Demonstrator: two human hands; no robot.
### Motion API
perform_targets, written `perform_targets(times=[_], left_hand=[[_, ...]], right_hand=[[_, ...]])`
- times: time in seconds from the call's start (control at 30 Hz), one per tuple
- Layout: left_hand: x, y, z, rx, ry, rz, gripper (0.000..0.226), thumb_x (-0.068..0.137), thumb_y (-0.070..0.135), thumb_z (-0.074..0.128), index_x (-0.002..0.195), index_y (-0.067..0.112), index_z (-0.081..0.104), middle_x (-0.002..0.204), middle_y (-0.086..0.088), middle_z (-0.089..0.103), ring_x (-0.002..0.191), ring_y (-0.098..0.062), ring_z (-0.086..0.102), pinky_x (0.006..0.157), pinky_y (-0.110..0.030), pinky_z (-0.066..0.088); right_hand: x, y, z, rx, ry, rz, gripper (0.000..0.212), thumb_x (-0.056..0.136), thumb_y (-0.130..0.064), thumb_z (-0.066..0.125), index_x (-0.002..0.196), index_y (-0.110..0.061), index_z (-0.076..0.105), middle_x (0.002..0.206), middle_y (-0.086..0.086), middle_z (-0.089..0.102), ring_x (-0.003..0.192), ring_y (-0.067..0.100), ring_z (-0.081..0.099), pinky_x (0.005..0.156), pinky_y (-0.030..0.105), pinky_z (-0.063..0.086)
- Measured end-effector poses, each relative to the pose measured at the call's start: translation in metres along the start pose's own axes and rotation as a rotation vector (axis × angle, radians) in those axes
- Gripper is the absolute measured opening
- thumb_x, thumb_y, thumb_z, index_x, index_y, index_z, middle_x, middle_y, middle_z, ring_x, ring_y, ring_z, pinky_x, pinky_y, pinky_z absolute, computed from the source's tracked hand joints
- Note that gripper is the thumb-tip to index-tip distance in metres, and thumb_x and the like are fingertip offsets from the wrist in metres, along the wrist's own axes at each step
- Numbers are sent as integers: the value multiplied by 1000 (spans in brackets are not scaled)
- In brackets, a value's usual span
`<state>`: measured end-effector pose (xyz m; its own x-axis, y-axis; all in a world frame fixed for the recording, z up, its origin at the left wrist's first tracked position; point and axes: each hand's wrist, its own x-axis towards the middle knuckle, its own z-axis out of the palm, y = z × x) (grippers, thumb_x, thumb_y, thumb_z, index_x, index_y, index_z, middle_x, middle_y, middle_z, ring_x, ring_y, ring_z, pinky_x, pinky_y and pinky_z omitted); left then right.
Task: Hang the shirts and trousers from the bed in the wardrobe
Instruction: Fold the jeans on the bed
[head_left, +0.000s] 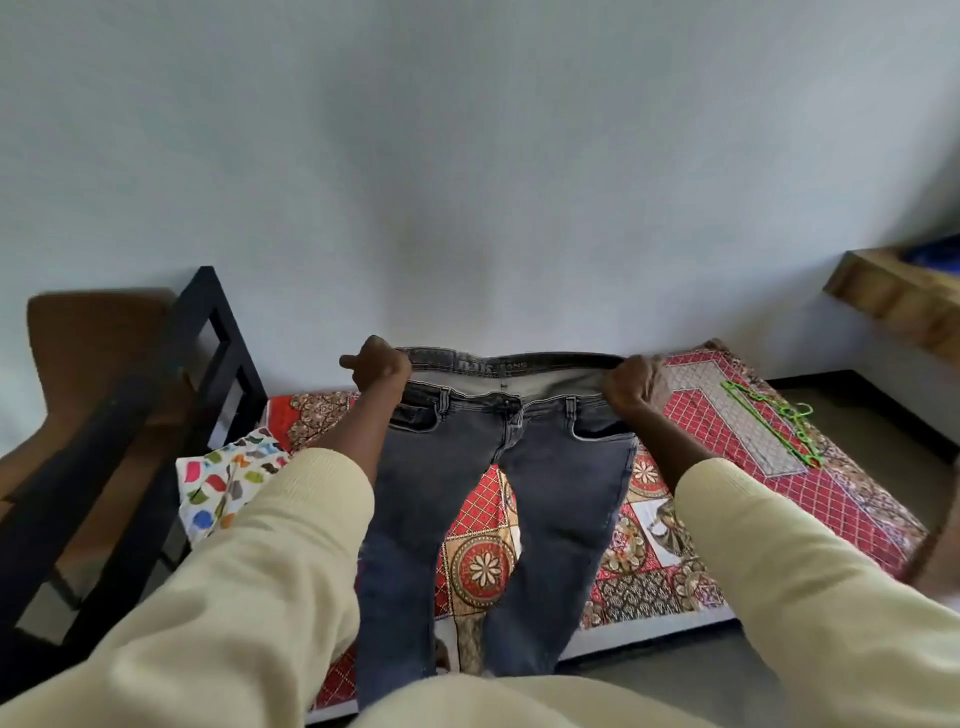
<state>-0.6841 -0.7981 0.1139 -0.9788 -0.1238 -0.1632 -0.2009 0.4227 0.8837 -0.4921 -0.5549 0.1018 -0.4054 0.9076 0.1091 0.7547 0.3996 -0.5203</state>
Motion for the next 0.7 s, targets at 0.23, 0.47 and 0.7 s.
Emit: perform_targets(times=[0.23,0.47,0.7], left_hand=[[-15,-23,19,416,-227,355,26,88,11,52,82,10,77,101,-13,73,97,-33,67,84,-36,52],[-51,-39,32,747,-383,440,12,90,1,52,89,-4,63,93,-21,66,83,-30,63,66,-33,47],[-58,-73,21,718,-751,585,27,74,24,80,78,10,57,77,-2,54,67,-15,48,65,-32,41]], right_hand=[[3,72,0,-253,-346,-149,18,91,-22,49,79,-12,58,86,10,64,80,26,62,77,35,55],[16,128,-5,-215,-473,-288,26,94,-10,56,68,-6,56,58,1,49,46,13,40,40,21,32],[29,188,-16,-344,-740,-429,52,73,-66,73,94,-19,66,70,-2,64,53,9,53,46,20,43]])
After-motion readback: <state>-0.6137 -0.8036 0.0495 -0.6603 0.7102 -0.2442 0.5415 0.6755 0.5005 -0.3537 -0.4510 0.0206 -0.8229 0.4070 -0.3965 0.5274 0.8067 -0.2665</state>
